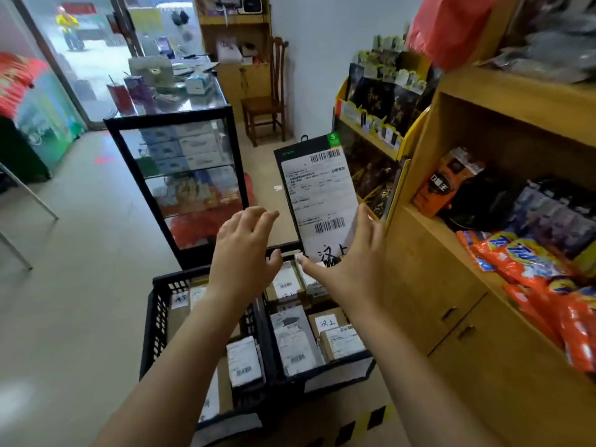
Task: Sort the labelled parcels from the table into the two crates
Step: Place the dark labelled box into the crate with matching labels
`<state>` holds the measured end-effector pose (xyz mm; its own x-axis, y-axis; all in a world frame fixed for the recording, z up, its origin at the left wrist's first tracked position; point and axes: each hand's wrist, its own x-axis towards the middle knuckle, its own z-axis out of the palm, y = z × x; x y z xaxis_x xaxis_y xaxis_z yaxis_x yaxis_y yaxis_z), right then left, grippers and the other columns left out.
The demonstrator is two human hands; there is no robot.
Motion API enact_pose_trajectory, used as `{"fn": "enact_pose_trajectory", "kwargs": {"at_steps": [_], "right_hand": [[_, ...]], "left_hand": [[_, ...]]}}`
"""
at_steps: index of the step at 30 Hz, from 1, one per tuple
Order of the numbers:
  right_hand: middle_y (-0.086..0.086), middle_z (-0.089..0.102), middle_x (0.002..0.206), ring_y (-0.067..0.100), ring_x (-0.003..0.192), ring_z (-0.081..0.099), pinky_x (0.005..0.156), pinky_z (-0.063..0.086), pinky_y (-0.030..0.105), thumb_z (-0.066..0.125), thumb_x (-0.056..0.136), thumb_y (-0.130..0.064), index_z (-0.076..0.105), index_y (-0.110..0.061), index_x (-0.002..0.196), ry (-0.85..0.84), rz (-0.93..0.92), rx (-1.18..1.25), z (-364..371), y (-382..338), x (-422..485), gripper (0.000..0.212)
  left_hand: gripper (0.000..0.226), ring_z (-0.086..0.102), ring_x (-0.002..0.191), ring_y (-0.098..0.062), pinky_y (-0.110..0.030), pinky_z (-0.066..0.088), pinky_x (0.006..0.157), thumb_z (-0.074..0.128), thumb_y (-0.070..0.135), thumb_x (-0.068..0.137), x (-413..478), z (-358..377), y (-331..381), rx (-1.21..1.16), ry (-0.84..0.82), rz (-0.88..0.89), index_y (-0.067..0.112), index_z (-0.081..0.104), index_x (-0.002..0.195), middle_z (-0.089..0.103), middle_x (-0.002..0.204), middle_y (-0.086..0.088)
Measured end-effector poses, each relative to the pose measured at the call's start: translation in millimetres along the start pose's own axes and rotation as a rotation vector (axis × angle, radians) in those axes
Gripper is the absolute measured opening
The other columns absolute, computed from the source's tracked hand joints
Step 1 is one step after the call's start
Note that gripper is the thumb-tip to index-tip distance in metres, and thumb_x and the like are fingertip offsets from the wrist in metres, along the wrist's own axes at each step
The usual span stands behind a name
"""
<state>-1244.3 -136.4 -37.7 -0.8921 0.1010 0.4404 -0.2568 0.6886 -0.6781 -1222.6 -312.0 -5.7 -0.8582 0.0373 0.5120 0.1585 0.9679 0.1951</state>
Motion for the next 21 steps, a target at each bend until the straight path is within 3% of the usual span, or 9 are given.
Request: {"fn": "enact_pose_trajectory", "kwargs": {"at_steps": [5,10,14,21], "right_hand": [[0.001,0.025,0.146,0.019,0.135,0.031,0.093,0.051,0.031,0.082,0.059,-0.064,0.006,-0.023,0.155,-0.100,-0.007,-0.009,17,35,39,0.129],[0.002,0.024,0.147,0.019,0.135,0.030,0.092,0.047,0.028,0.081,0.060,-0.065,0.006,-0.021,0.156,-0.166,-0.008,-0.001,43,57,63,0.129],[0.000,0.027,0.141,0.018,0.129,0.034,0.082,0.041,0.021,0.083,0.060,-0.061,0.007,-0.020,0.156,-0.208,0.013,-0.001,69,68,75,0.129],[0.000,0.028,0.139,0.017,0.128,0.035,0.090,0.051,0.032,0.085,0.058,-0.059,0.011,-0.019,0.155,-0.261,0.075,-0.020,124,78,98,0.129]], "left_hand": [[0.062,0.052,0.117,-0.033,-0.048,0.042,0.101,0.078,0.020,0.072,23,40,7,0.047,-0.023,-0.067,0.011,0.056,0.130,0.057,0.125,-0.011],[0.061,0.057,0.110,-0.032,-0.045,0.045,0.095,0.079,0.016,0.067,35,73,-1,0.079,-0.062,-0.117,0.008,0.060,0.124,0.060,0.120,-0.012],[0.059,0.056,0.111,-0.030,-0.044,0.045,0.095,0.077,0.017,0.069,44,94,-20,0.076,-0.108,-0.153,0.009,0.060,0.125,0.059,0.120,-0.010],[0.059,0.057,0.108,-0.030,-0.043,0.046,0.092,0.078,0.017,0.068,69,133,-65,0.051,-0.237,-0.176,0.009,0.060,0.123,0.059,0.118,-0.009]]}}
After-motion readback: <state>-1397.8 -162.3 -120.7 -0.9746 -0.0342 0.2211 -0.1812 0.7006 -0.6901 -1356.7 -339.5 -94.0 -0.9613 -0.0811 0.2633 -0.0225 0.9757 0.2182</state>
